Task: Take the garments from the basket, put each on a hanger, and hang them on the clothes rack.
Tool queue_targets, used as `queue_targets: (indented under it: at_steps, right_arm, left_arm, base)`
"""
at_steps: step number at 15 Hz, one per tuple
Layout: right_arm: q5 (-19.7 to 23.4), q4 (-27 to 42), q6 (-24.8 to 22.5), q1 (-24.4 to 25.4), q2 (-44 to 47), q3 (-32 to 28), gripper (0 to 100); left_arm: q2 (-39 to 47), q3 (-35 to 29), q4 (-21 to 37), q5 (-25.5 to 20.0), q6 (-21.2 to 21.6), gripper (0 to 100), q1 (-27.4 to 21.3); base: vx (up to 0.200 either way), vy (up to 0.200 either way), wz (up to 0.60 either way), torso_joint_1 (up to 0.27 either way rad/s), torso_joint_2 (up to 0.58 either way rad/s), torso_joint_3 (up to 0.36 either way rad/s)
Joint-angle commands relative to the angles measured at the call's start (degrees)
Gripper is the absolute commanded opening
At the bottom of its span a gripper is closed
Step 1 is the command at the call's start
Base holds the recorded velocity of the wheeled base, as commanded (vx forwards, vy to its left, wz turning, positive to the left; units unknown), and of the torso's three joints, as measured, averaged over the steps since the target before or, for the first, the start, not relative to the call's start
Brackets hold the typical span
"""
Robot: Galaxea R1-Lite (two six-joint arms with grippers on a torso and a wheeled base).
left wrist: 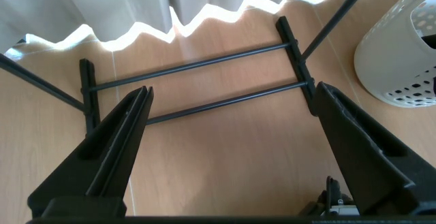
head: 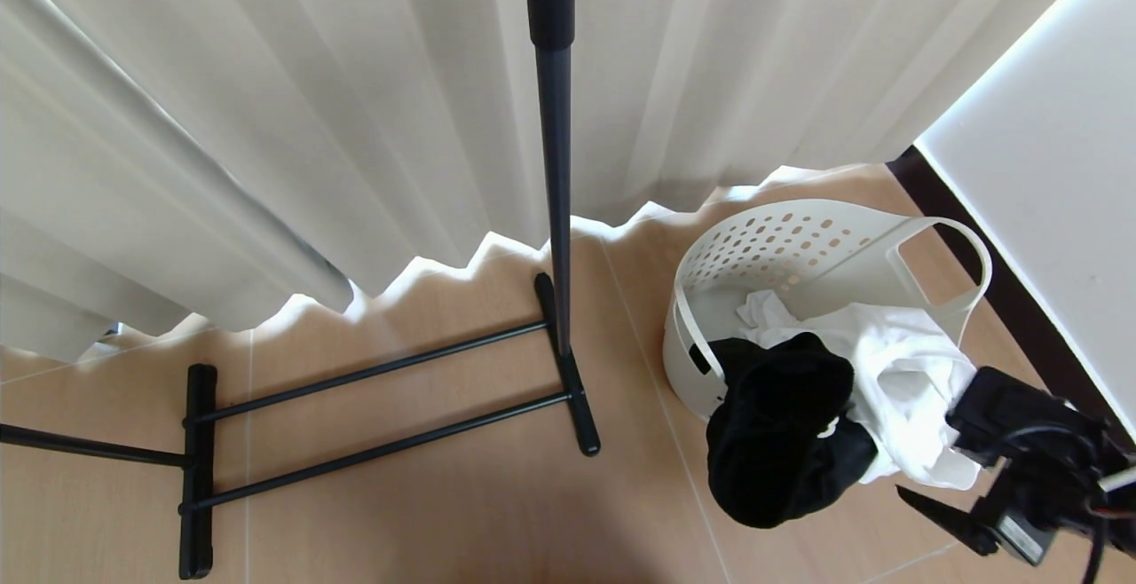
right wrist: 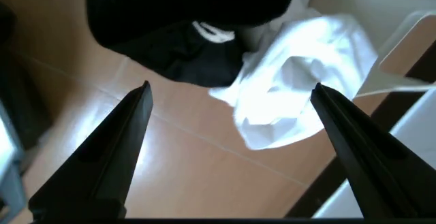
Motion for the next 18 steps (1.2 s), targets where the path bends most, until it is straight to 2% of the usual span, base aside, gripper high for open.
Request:
queue_targets:
  at_steps: [1,4,8,12,16,17,18]
  right_arm:
    - [-3.68,-0.06,-5.92,0.93,15.80,-10.33,100]
    - [-6.49,-1.11,-5.66,0.76,25.55,-17.53,100]
    - [-6.58,-1.11,-5.13,-0.83,30.21,-24.13,100]
    - [-6.41,-1.11,-2.84,-2.76,33.20,-27.64,100]
    - [-5.79,-1.46,0.32,-3.46,36.10,-28.34,100]
    - [-5.62,-1.55,2.25,-3.46,37.07,-29.05,0]
    - [-4.39,-1.55,4.89,-3.46,36.89,-29.14,0]
  left_arm:
    - [0.07,0.00,0.02,0.02,-0.01,100,-0.01]
    - [0.07,0.00,0.02,0.02,-0.01,100,-0.01]
    - [0.07,0.00,0.02,0.02,-0.01,100,-0.01]
    - [0.07,0.00,0.02,0.02,-0.01,100,-0.01]
    - [0.07,0.00,0.02,0.02,-0.01,100,-0.01]
    - [0.07,0.00,0.02,0.02,-0.10,100,-0.01]
    - [0.07,0.00,0.02,0.02,-0.01,100,-0.01]
  base:
    - [0.000,0.000,0.00,0.000,0.00,0.000]
    - [0.000,0.000,0.00,0.000,0.00,0.000]
    - [0.000,0.000,0.00,0.000,0.00,0.000]
    - [0.000,0.000,0.00,0.000,0.00,0.000]
    - [0.000,0.000,0.00,0.000,0.00,0.000]
    - [0.000,0.000,0.00,0.000,0.00,0.000]
    - [0.000,0.000,0.00,0.000,0.00,0.000]
